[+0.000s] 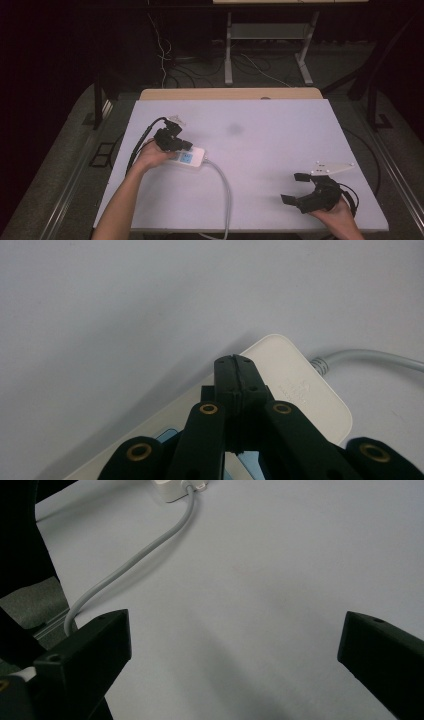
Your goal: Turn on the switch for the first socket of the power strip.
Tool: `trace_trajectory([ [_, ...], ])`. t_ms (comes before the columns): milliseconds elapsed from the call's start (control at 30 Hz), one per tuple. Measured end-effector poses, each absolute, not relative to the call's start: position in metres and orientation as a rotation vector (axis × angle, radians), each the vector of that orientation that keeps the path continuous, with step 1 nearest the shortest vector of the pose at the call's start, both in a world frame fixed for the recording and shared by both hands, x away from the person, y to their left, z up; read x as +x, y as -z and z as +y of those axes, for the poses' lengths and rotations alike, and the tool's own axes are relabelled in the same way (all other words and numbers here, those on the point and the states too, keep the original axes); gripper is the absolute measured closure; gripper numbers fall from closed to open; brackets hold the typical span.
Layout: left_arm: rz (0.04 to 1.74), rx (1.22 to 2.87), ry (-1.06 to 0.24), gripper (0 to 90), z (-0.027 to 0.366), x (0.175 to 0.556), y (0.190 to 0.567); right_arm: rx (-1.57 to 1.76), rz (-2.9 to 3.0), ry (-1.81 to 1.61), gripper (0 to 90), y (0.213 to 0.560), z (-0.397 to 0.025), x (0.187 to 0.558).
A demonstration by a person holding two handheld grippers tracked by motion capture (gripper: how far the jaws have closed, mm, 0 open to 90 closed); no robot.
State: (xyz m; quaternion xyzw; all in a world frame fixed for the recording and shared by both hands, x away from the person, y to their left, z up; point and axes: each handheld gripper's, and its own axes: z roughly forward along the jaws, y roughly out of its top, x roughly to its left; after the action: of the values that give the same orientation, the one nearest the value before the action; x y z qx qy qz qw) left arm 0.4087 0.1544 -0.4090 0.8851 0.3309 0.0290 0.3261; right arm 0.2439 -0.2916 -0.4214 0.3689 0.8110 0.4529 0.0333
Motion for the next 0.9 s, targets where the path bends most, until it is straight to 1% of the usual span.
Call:
trace_trajectory([
  [233,0.898,2.289,-0.075,89.8,0.1558,0.4068,0.4127,1.141,2.492,-1.379,0.3,0.4212,-0.2914,0.2443],
  [567,0.915,2.307,-0.111,89.7,0.152,0.4043,0.4107,1.16,2.453,-1.392,0.3,0.4182,-0.2967,0.2439],
  [900,0.93,2.295,-0.11,89.6,0.152,0.4038,0.4108,1.163,2.454,-1.397,0.3,0.4191,-0.2975,0.2447],
])
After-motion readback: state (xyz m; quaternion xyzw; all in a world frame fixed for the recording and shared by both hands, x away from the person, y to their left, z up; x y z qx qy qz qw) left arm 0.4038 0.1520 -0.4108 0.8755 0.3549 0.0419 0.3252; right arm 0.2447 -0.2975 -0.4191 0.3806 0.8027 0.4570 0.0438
